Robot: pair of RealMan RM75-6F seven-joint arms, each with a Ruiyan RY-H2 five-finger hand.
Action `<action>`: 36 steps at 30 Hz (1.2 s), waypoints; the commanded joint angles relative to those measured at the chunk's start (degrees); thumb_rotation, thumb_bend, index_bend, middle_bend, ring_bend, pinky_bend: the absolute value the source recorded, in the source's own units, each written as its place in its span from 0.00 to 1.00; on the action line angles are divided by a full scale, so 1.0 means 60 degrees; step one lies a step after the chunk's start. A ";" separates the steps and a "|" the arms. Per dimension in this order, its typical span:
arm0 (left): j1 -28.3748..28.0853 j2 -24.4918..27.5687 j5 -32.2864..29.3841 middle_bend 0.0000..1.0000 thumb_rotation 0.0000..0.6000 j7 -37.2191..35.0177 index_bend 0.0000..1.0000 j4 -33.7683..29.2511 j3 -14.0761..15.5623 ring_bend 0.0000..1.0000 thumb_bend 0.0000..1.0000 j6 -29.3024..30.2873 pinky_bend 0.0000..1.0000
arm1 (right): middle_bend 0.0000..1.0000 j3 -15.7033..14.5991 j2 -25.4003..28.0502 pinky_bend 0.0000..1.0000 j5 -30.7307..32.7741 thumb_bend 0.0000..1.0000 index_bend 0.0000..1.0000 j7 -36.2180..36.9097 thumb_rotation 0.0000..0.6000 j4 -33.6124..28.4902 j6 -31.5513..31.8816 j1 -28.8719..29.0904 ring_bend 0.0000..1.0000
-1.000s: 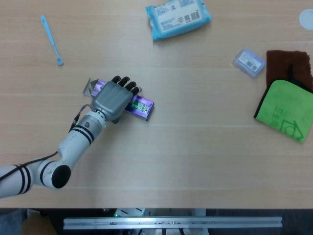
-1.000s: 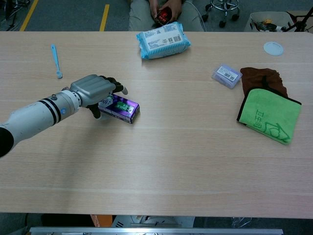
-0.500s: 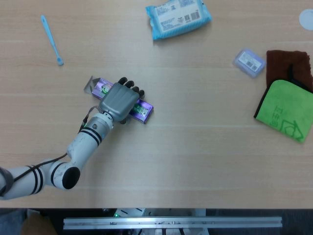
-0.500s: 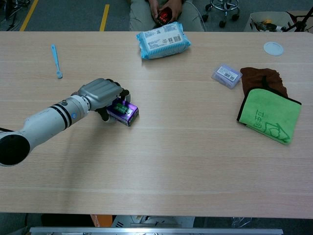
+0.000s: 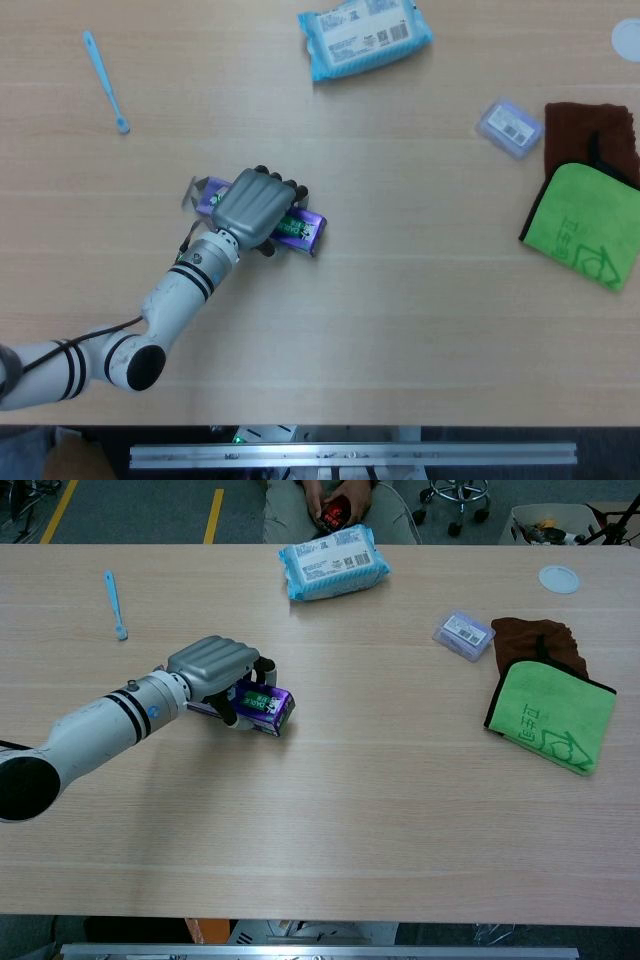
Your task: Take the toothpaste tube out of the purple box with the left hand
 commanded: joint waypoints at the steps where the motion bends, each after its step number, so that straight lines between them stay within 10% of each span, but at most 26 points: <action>1: -0.0007 0.0505 -0.0224 0.52 1.00 -0.0687 0.47 -0.0734 -0.0397 0.38 0.21 -0.0203 0.31 | 0.43 0.0001 -0.0004 0.46 -0.0014 0.26 0.39 0.0007 1.00 -0.0010 0.0018 -0.0008 0.43; 36: -0.0191 0.2336 -0.2556 0.51 1.00 -0.5957 0.45 -0.2982 -0.2820 0.37 0.21 -0.1889 0.31 | 0.43 -0.0041 -0.0027 0.46 -0.0100 0.26 0.39 0.0214 1.00 0.0100 0.0231 -0.0187 0.43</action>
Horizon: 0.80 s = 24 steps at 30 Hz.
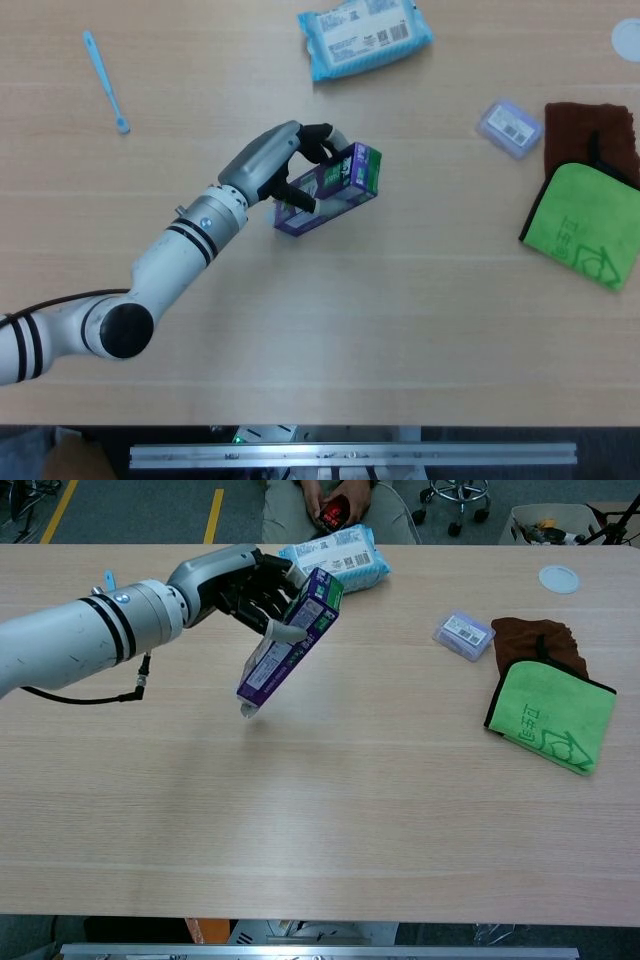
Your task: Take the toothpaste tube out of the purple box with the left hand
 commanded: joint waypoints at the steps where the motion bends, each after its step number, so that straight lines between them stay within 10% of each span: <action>1: 0.0168 0.0131 -0.0012 0.51 1.00 -0.0736 0.45 0.0062 -0.0214 0.37 0.21 -0.0339 0.31 | 0.43 0.0009 0.0012 0.46 0.0000 0.26 0.39 0.0008 1.00 -0.0005 0.0030 -0.0013 0.43; 15: 0.0189 0.0277 0.0912 0.51 1.00 -0.0903 0.45 0.0007 0.0014 0.37 0.21 0.0029 0.31 | 0.43 0.0022 0.0028 0.46 -0.0019 0.26 0.39 -0.0087 1.00 -0.0090 0.0012 -0.0004 0.43; 24: -0.0160 0.0613 0.1399 0.51 1.00 0.2824 0.45 -0.0115 0.1864 0.37 0.21 0.1354 0.31 | 0.43 0.0020 0.0012 0.46 0.0019 0.26 0.39 -0.0072 1.00 -0.0053 -0.0031 -0.0006 0.43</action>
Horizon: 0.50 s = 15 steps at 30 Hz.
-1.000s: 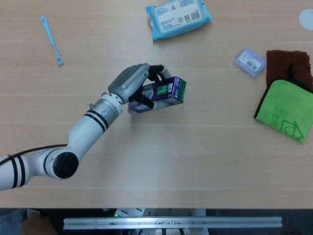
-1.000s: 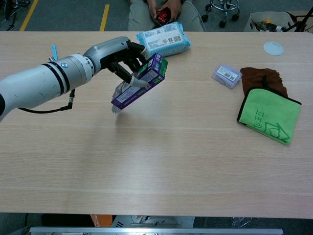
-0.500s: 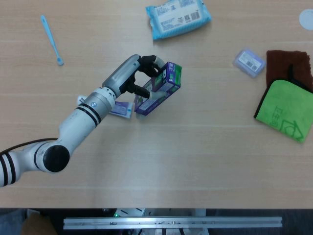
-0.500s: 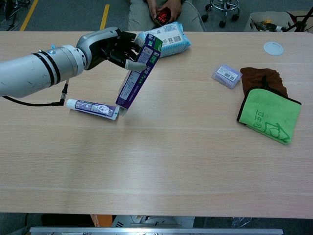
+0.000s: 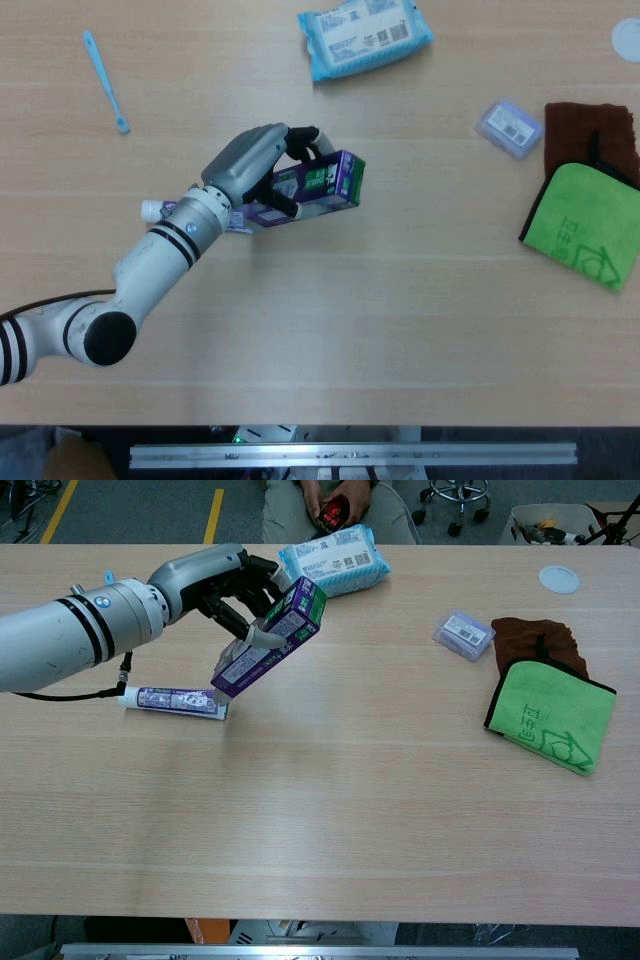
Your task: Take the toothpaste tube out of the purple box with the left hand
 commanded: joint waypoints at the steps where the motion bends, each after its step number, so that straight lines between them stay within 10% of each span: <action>1: -0.0174 0.0250 0.0146 0.51 1.00 0.2436 0.45 -0.0203 0.1293 0.37 0.21 0.1012 0.31 | 0.43 0.0000 -0.0003 0.46 0.0005 0.26 0.39 0.0007 1.00 0.0014 -0.0010 0.0002 0.43; 15: 0.0252 0.0297 -0.0973 0.50 1.00 0.7324 0.45 -0.1520 0.2999 0.37 0.21 0.4051 0.31 | 0.43 -0.0001 -0.0137 0.46 -0.0020 0.26 0.39 0.0069 1.00 0.0132 -0.0178 0.0107 0.43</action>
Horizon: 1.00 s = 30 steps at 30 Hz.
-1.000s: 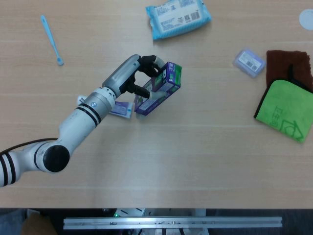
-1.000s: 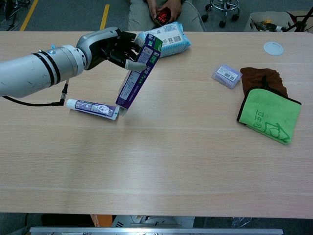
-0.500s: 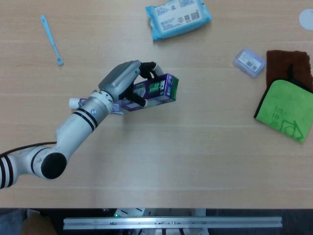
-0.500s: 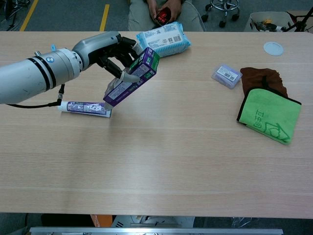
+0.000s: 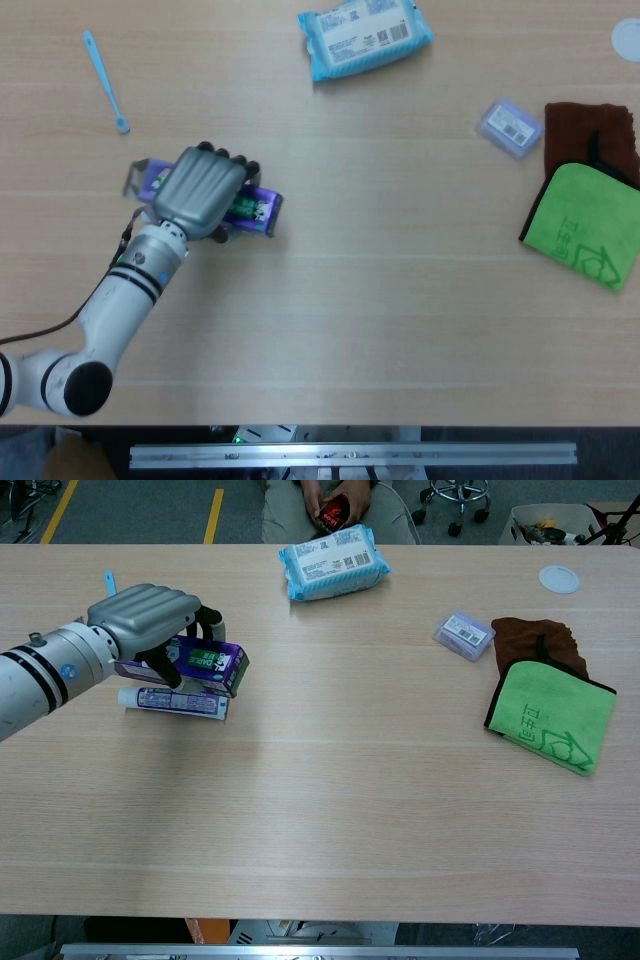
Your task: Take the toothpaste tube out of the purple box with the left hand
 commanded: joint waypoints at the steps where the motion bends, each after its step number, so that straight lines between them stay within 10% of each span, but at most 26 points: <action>1: 0.0235 -0.0025 -0.0406 0.50 1.00 0.0881 0.45 -0.0533 0.0465 0.37 0.21 0.0743 0.31 | 0.43 -0.0001 -0.0019 0.46 -0.0016 0.26 0.39 0.0018 1.00 0.0025 -0.0025 0.0022 0.43; 19: 0.0664 0.0015 -0.1738 0.49 1.00 0.1893 0.43 -0.1110 0.0877 0.37 0.21 0.1183 0.31 | 0.43 -0.0009 -0.0110 0.46 0.0005 0.26 0.39 0.0116 1.00 0.0159 -0.0124 0.0077 0.43; 30: 0.0882 -0.0155 -0.1773 0.35 1.00 0.1239 0.24 -0.0767 0.0940 0.24 0.21 0.0610 0.28 | 0.43 -0.0007 -0.0065 0.46 0.0018 0.26 0.39 0.0024 1.00 0.0063 -0.0079 0.0058 0.43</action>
